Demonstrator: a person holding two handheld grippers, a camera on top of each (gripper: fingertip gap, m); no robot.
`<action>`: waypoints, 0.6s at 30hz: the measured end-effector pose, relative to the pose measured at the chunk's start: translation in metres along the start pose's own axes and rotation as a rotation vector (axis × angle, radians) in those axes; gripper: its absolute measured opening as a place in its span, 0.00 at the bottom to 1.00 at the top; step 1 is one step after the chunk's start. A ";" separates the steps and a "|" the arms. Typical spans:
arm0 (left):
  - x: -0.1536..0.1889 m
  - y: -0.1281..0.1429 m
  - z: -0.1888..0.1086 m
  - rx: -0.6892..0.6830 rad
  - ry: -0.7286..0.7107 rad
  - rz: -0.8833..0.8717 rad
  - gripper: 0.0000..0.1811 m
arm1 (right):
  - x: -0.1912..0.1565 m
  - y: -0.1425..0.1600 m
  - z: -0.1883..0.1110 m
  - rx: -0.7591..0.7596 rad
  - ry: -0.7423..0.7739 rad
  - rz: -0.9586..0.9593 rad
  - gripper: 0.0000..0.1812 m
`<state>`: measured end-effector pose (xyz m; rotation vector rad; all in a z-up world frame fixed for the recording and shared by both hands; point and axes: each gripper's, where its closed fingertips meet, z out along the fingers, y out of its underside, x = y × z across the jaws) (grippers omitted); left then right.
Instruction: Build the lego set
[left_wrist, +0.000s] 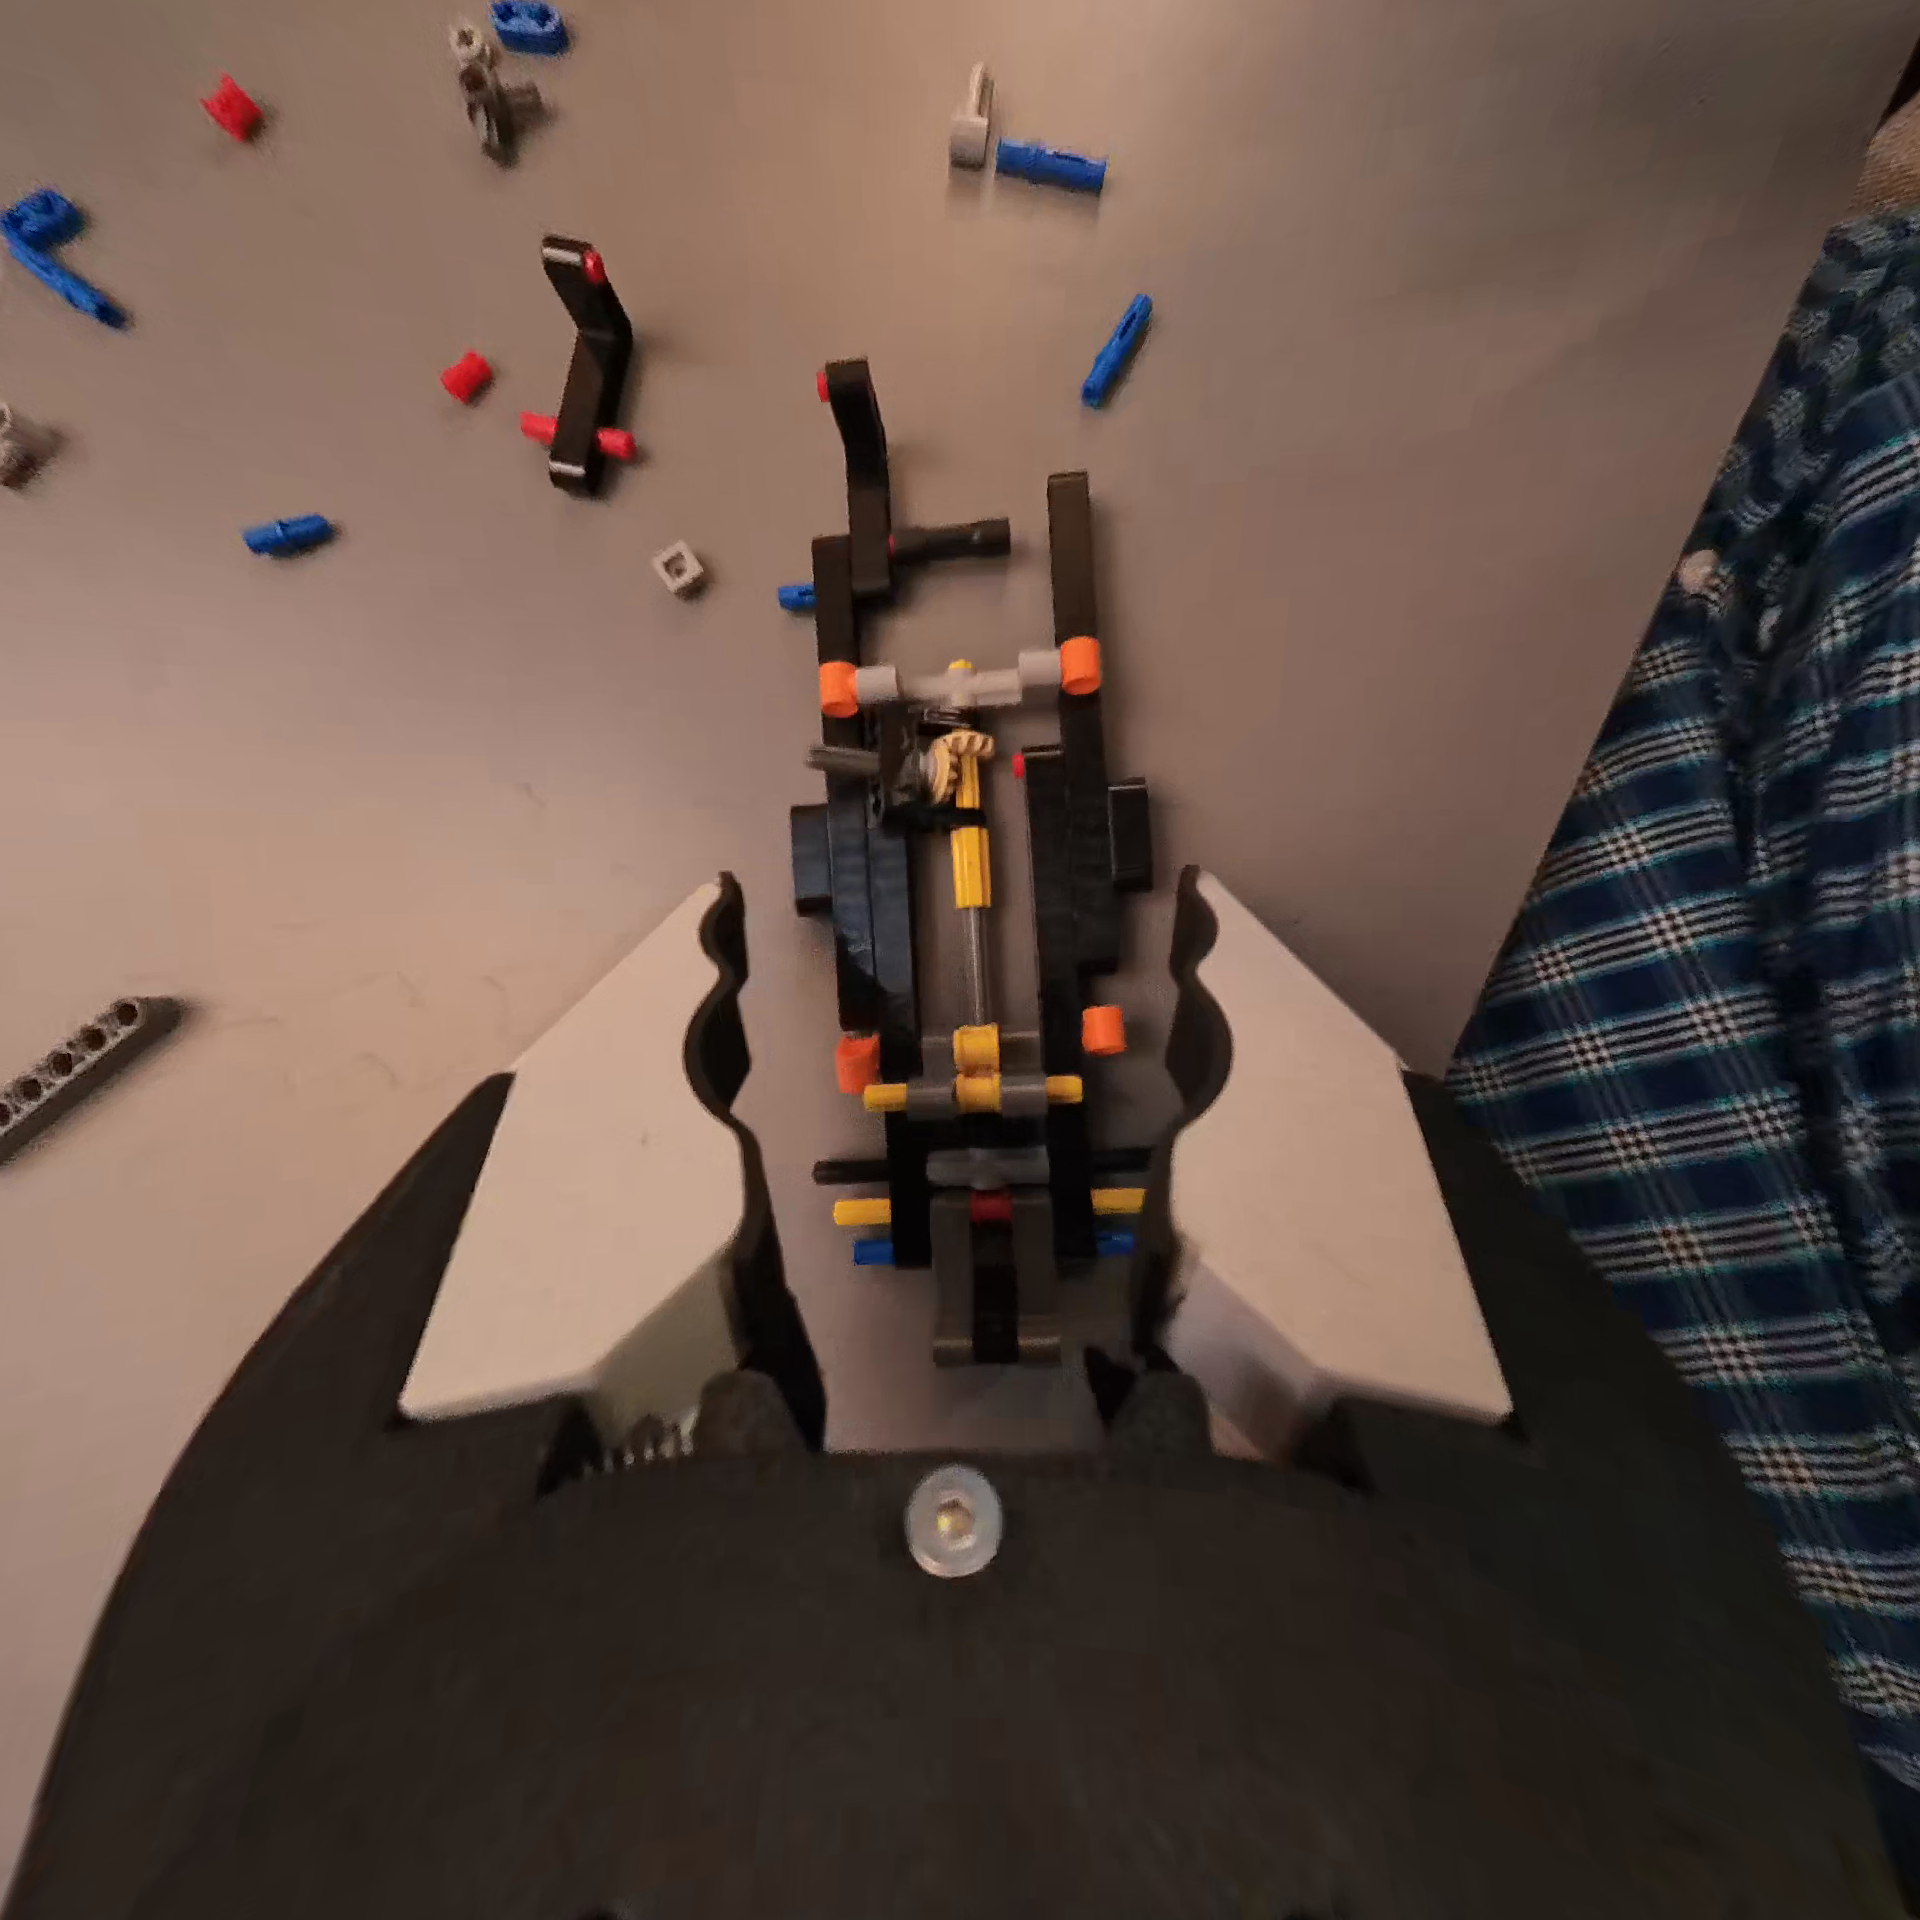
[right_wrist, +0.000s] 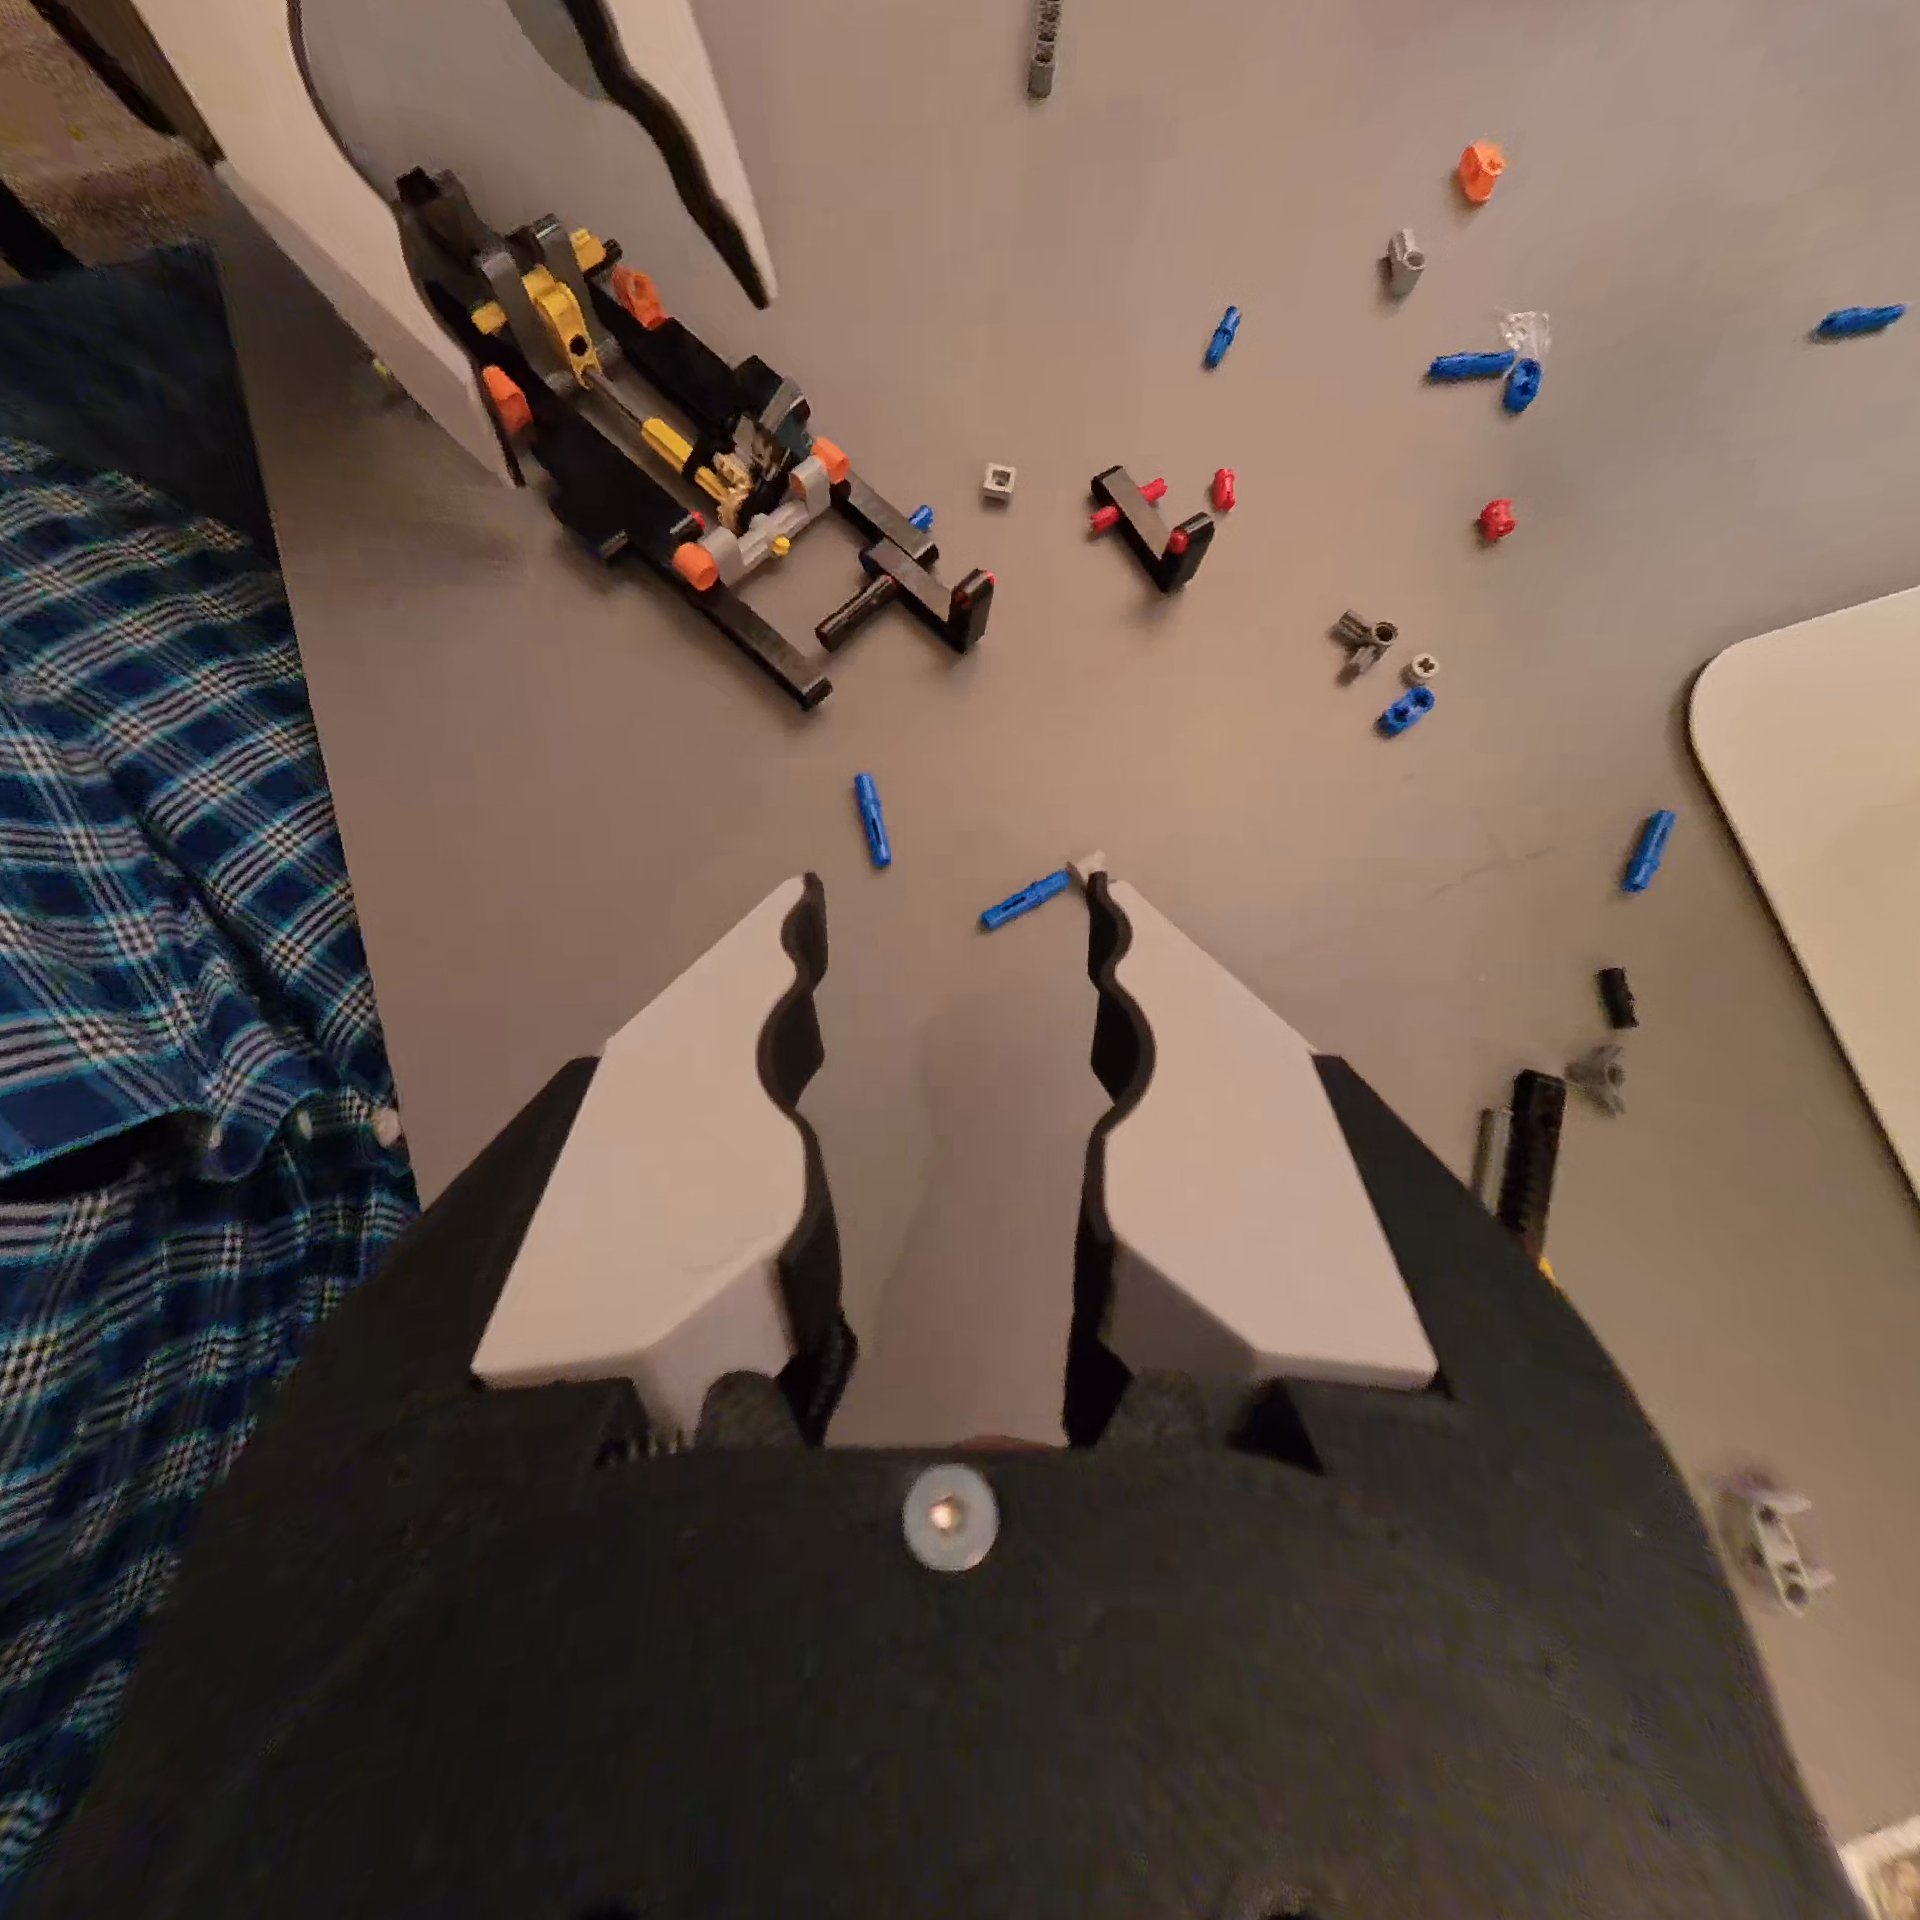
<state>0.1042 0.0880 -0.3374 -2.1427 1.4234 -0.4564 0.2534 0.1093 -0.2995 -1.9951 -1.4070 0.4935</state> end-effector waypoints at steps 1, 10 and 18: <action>-0.002 -0.002 -0.002 0.001 -0.021 0.014 0.45 | -0.002 0.000 -0.005 0.008 0.005 -0.003 0.28; -0.001 -0.028 -0.045 0.161 -0.098 -0.054 0.59 | -0.033 0.028 -0.024 0.039 0.011 -0.022 0.30; -0.014 -0.032 -0.063 0.280 -0.142 -0.187 0.87 | -0.028 0.017 -0.036 0.091 0.043 -0.026 0.30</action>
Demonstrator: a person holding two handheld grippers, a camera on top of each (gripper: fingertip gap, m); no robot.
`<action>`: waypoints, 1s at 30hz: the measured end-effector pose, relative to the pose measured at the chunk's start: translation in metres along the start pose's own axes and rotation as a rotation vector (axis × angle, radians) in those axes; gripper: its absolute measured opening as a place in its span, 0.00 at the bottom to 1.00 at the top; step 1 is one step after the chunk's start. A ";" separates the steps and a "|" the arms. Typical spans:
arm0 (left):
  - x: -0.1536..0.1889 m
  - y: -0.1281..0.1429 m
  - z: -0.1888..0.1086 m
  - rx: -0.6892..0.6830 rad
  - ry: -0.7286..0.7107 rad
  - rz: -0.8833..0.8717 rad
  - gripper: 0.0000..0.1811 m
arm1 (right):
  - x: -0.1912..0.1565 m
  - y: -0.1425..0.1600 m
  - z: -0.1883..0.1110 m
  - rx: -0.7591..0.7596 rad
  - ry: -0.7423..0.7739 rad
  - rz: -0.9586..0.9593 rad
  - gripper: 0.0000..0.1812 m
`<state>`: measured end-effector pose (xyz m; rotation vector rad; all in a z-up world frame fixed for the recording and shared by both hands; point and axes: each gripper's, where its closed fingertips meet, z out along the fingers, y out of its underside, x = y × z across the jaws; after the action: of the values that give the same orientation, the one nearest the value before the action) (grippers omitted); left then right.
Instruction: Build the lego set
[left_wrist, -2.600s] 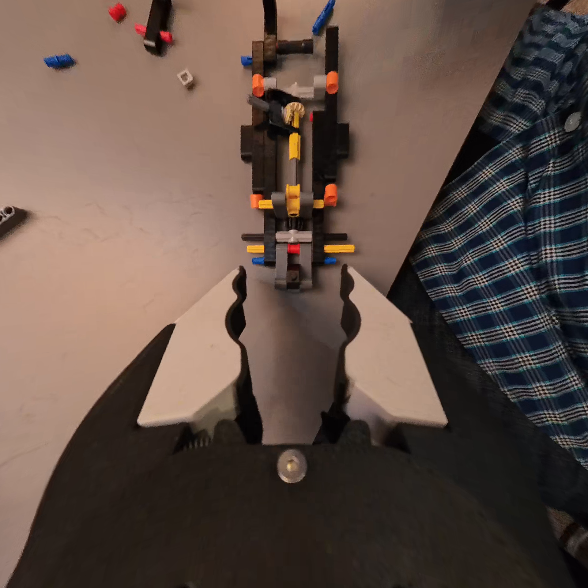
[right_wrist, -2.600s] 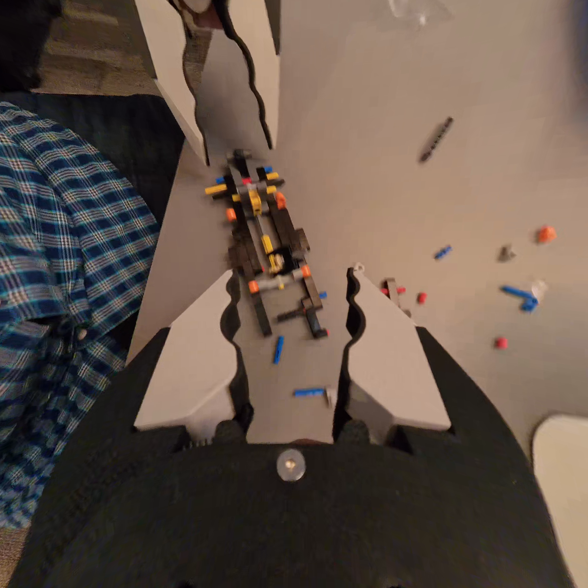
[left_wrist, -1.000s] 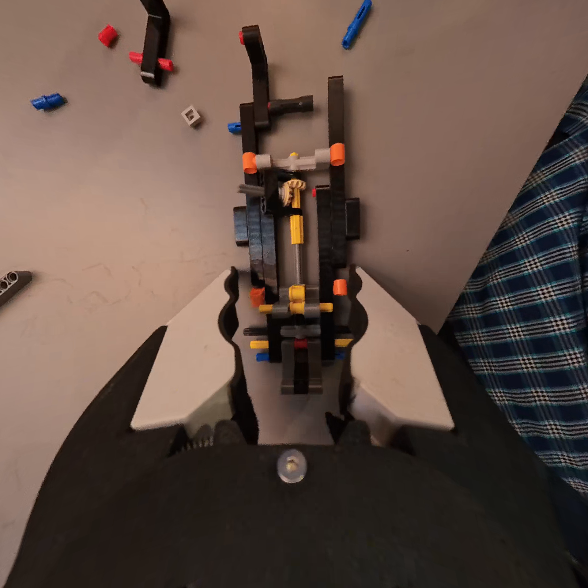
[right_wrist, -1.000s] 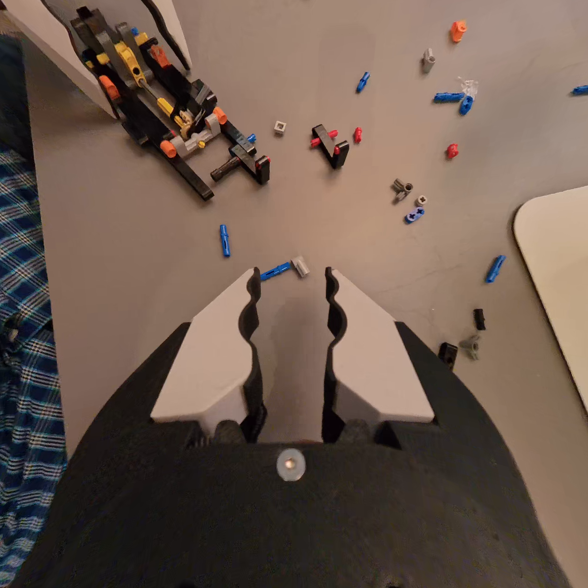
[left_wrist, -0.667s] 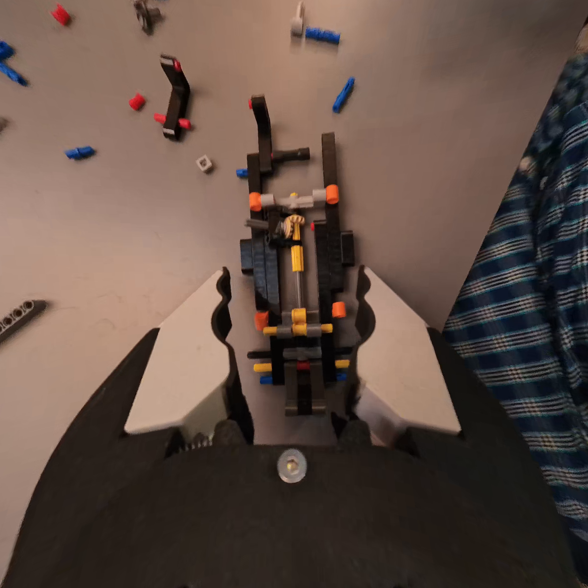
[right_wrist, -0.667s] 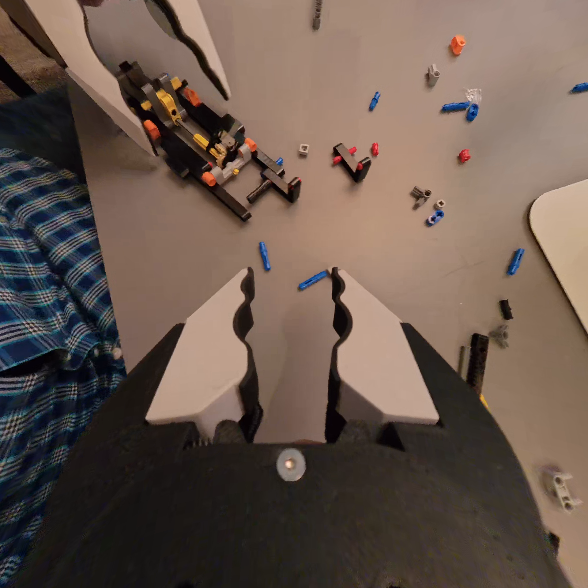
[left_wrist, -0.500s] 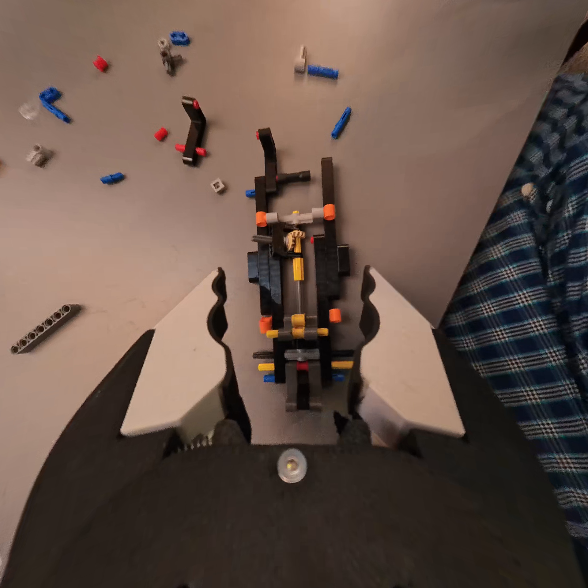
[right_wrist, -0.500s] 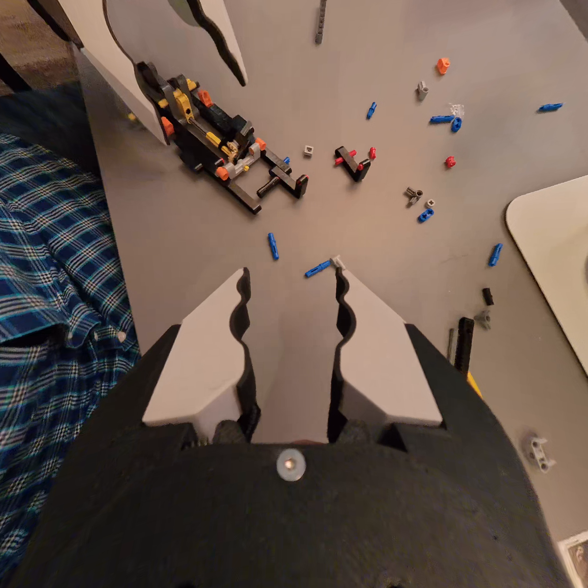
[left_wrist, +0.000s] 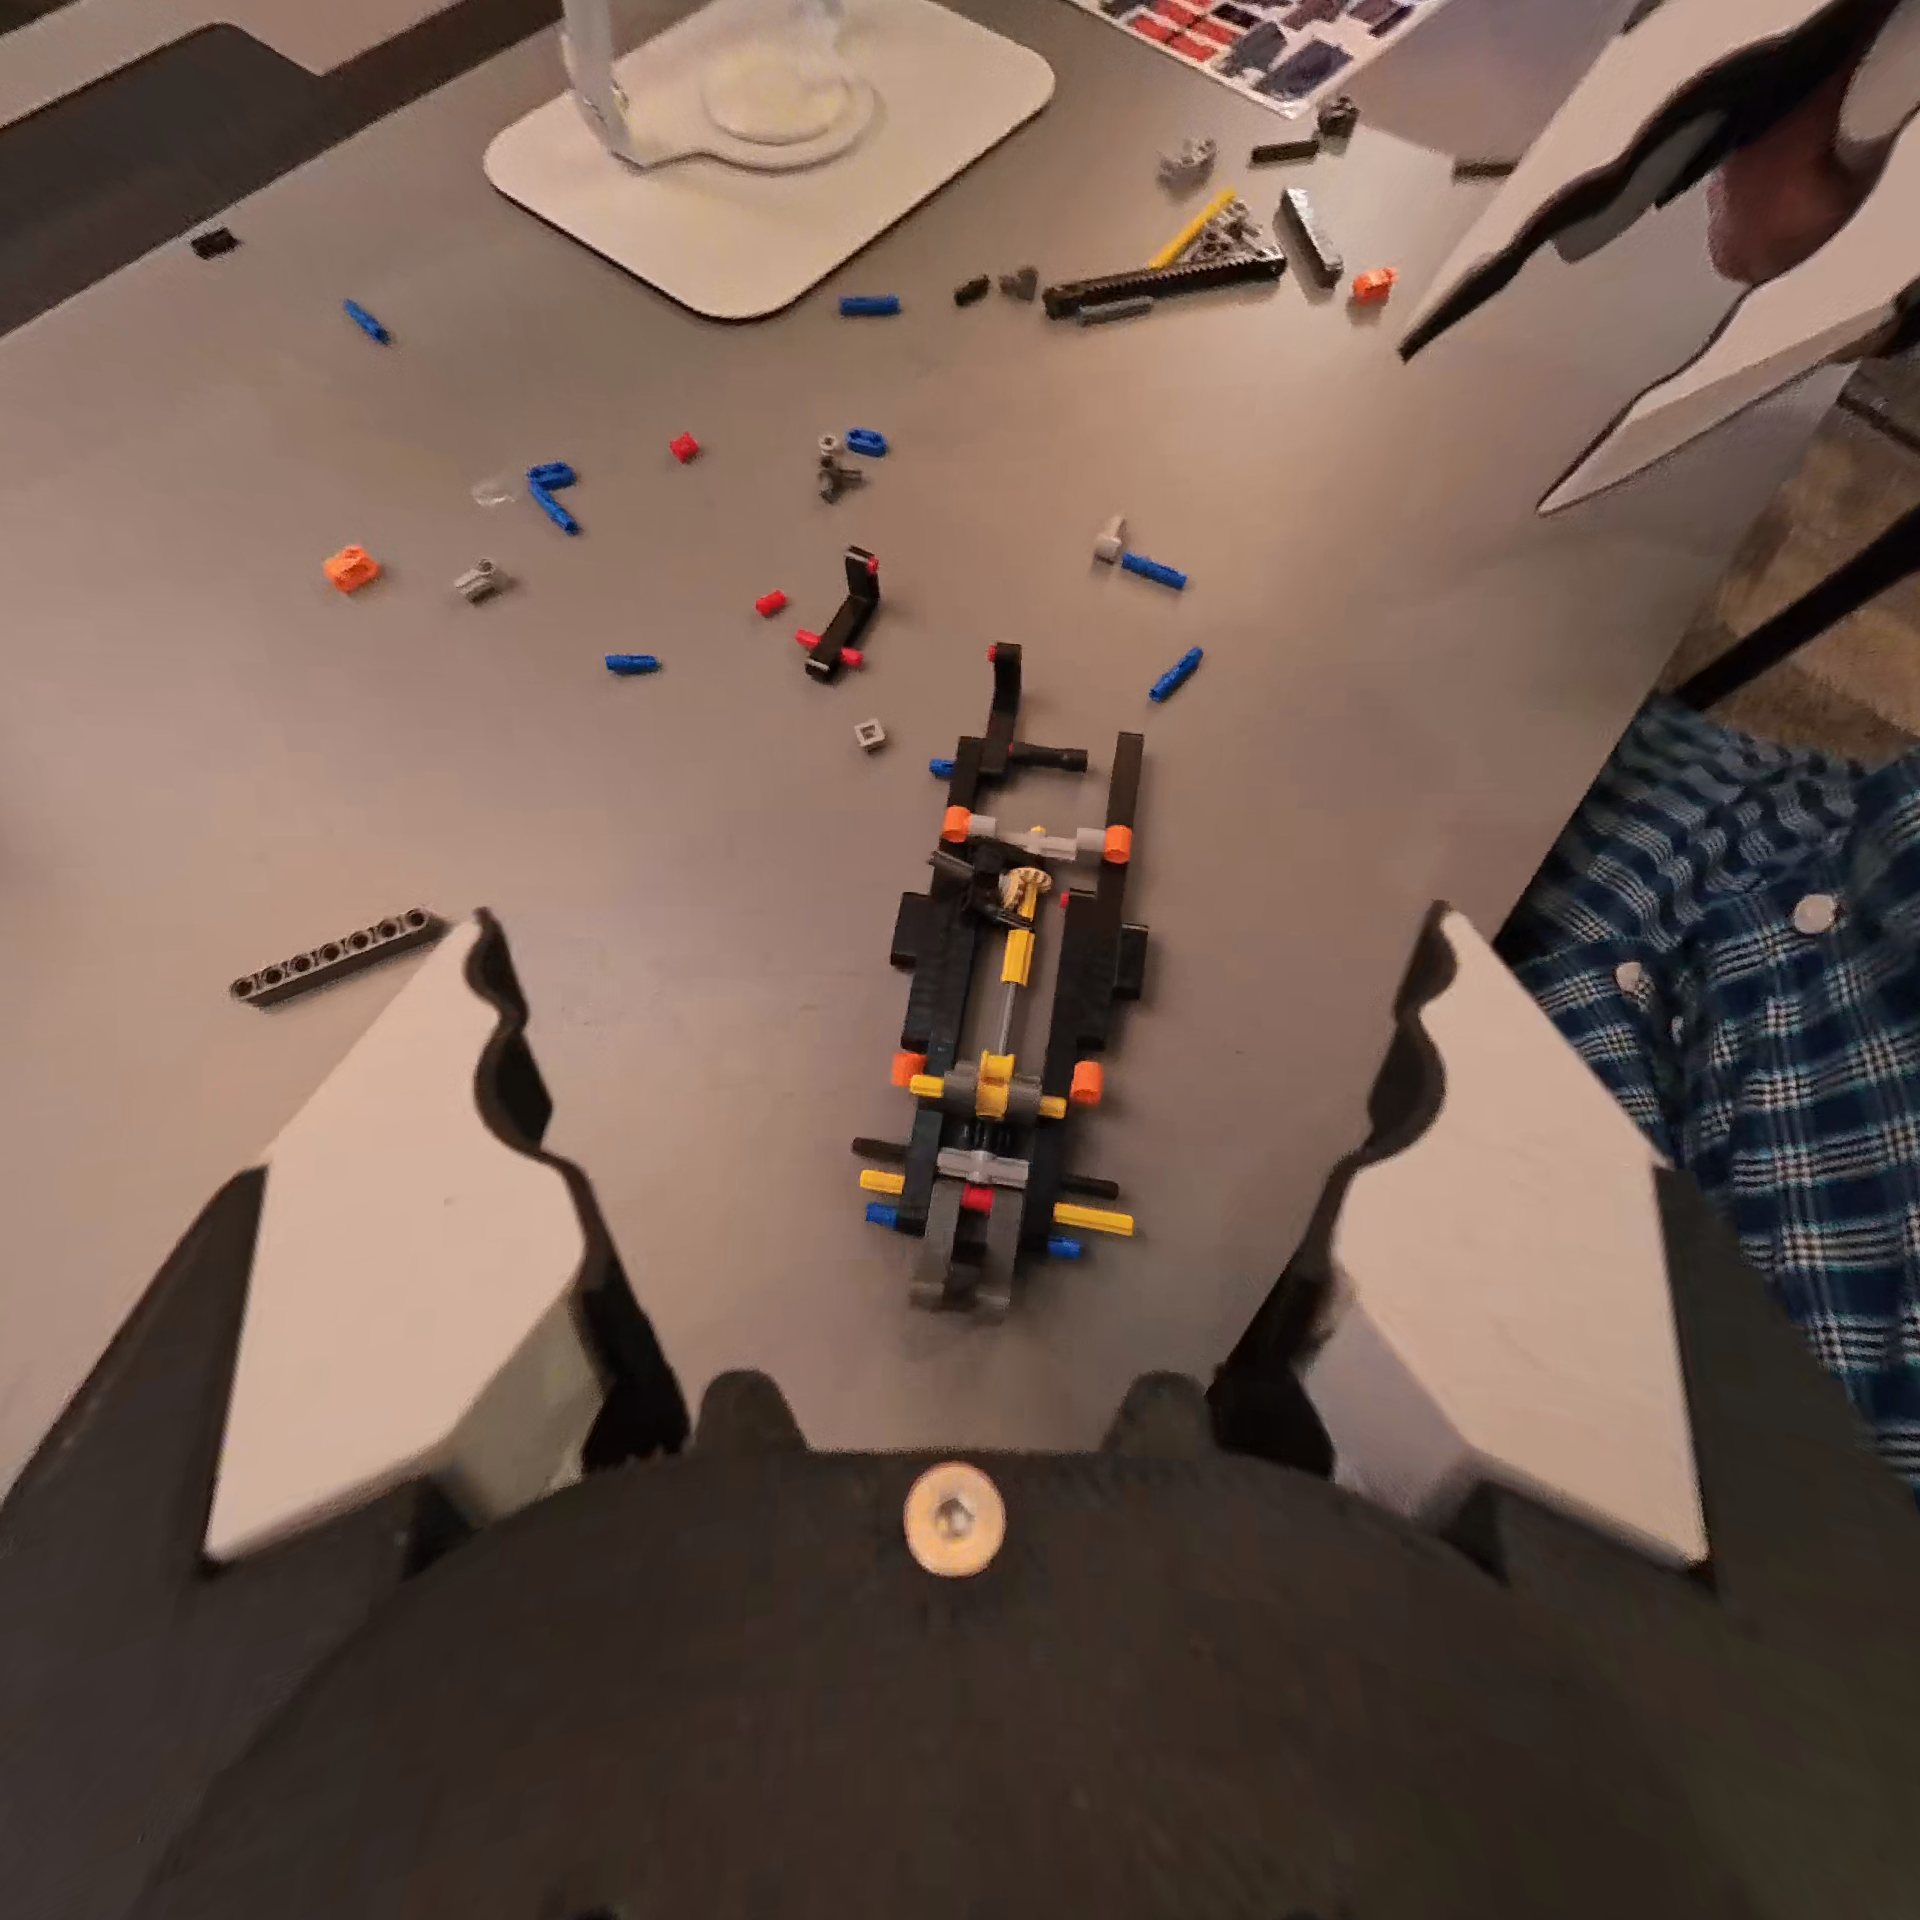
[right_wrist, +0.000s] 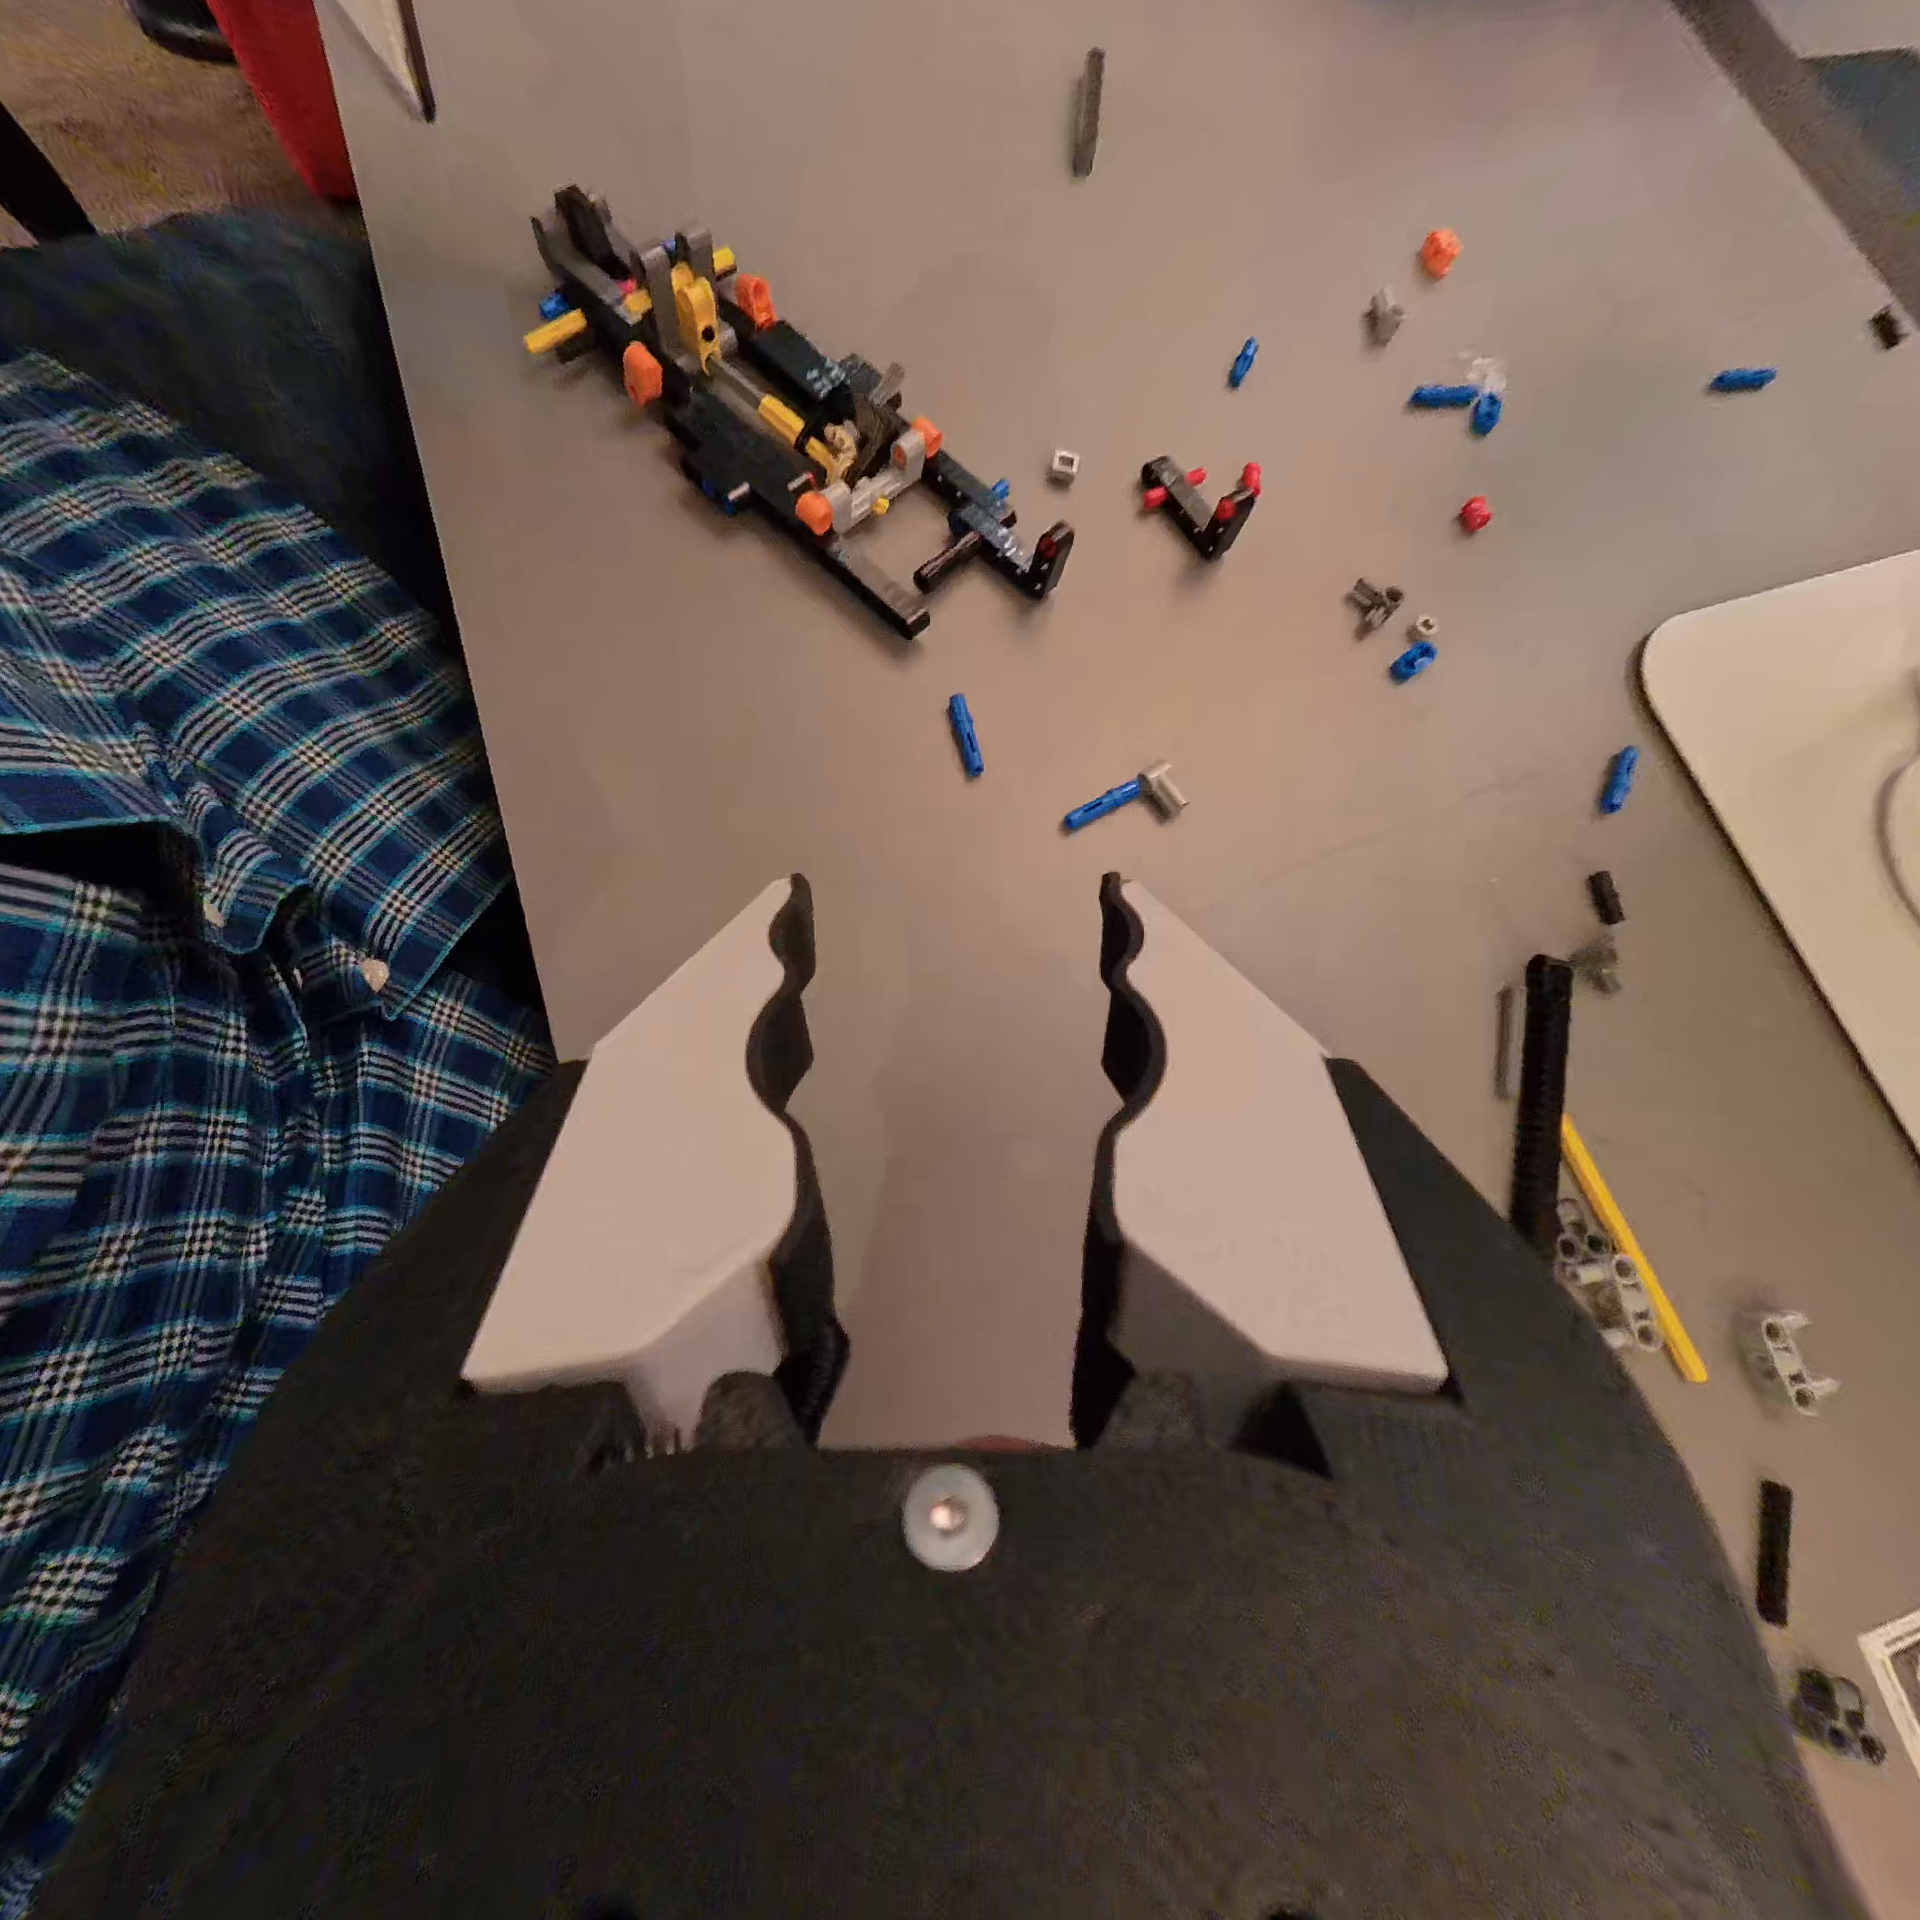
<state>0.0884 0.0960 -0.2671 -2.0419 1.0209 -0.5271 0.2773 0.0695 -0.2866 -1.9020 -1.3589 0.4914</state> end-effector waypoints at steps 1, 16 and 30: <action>-0.003 0.001 -0.001 0.005 -0.003 -0.015 0.87 | -0.001 -0.002 0.001 0.009 -0.006 0.004 0.30; -0.018 0.052 0.000 -0.128 -0.010 -0.106 0.65 | 0.022 0.009 0.024 0.124 -0.042 0.115 0.34; -0.050 0.064 -0.011 -0.126 -0.118 -0.167 0.50 | 0.032 0.022 0.024 0.189 0.120 0.030 0.36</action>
<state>0.0206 0.1075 -0.3117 -2.2552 0.8368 -0.4303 0.2873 0.1032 -0.3155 -1.7707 -1.1666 0.4942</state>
